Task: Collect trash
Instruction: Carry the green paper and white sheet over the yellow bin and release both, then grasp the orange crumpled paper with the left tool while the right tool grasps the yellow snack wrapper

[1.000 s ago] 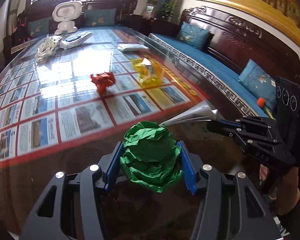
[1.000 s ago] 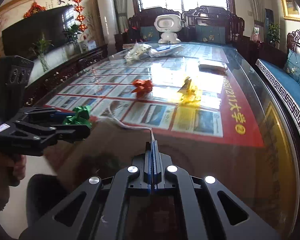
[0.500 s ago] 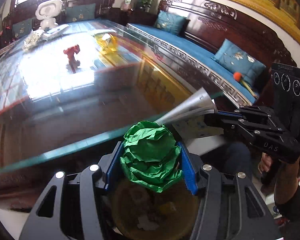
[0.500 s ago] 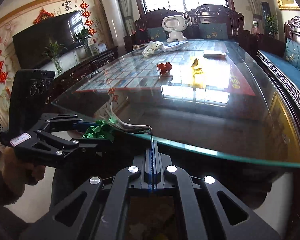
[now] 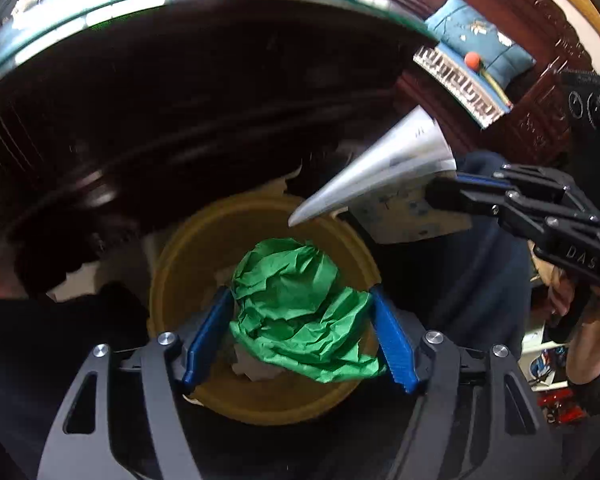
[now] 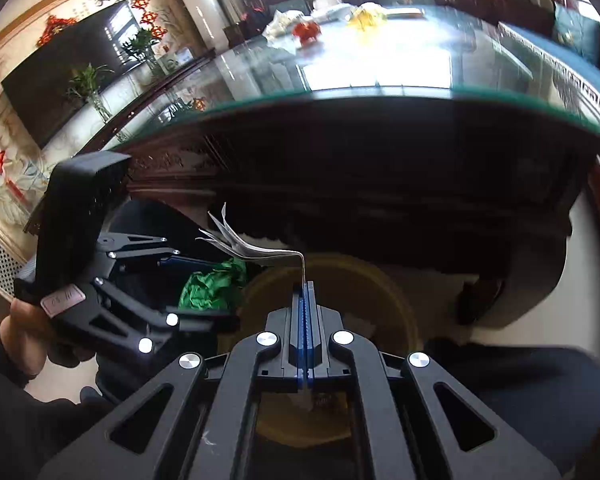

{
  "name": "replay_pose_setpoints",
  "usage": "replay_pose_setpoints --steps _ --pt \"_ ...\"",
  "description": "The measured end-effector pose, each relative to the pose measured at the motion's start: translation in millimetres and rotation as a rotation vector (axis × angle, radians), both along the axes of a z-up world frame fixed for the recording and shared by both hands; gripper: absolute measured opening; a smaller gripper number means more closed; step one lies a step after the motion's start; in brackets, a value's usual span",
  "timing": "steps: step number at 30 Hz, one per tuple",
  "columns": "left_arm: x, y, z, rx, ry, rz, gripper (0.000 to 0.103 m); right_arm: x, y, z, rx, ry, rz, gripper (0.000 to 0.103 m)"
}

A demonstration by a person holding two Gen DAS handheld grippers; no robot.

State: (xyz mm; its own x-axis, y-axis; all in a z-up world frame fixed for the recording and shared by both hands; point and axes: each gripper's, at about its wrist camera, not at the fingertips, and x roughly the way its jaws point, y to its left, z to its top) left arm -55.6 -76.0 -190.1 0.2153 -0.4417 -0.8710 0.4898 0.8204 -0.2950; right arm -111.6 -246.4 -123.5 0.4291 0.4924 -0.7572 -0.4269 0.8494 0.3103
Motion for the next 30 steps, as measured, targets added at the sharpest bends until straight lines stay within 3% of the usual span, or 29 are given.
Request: replay_pose_setpoints --steps 2,9,13,24,25,26,28,30 --pt "-3 2 -6 0.016 0.012 0.006 0.081 -3 1 -7 -0.012 0.016 0.009 0.001" --pt "-11 16 -6 0.051 -0.003 0.017 0.082 -3 16 -21 -0.054 0.049 0.069 0.002" --pt "-9 17 -1 0.054 -0.016 0.007 0.082 -6 15 -27 -0.053 0.054 0.073 0.019" --pt "5 5 10 0.051 -0.071 0.028 0.082 -4 13 -24 0.002 0.036 0.074 0.019" --pt "8 5 14 0.049 -0.086 0.036 0.082 -3 13 -22 0.011 0.022 0.071 0.026" --pt "10 6 18 0.048 -0.100 0.044 0.082 -3 14 -19 0.021 0.006 0.062 0.047" --pt "15 9 30 0.046 -0.148 0.076 0.084 -1 12 -10 0.052 -0.034 0.038 0.069" --pt "22 14 46 0.035 -0.203 0.110 0.093 2 12 0 0.089 -0.075 0.039 0.071"
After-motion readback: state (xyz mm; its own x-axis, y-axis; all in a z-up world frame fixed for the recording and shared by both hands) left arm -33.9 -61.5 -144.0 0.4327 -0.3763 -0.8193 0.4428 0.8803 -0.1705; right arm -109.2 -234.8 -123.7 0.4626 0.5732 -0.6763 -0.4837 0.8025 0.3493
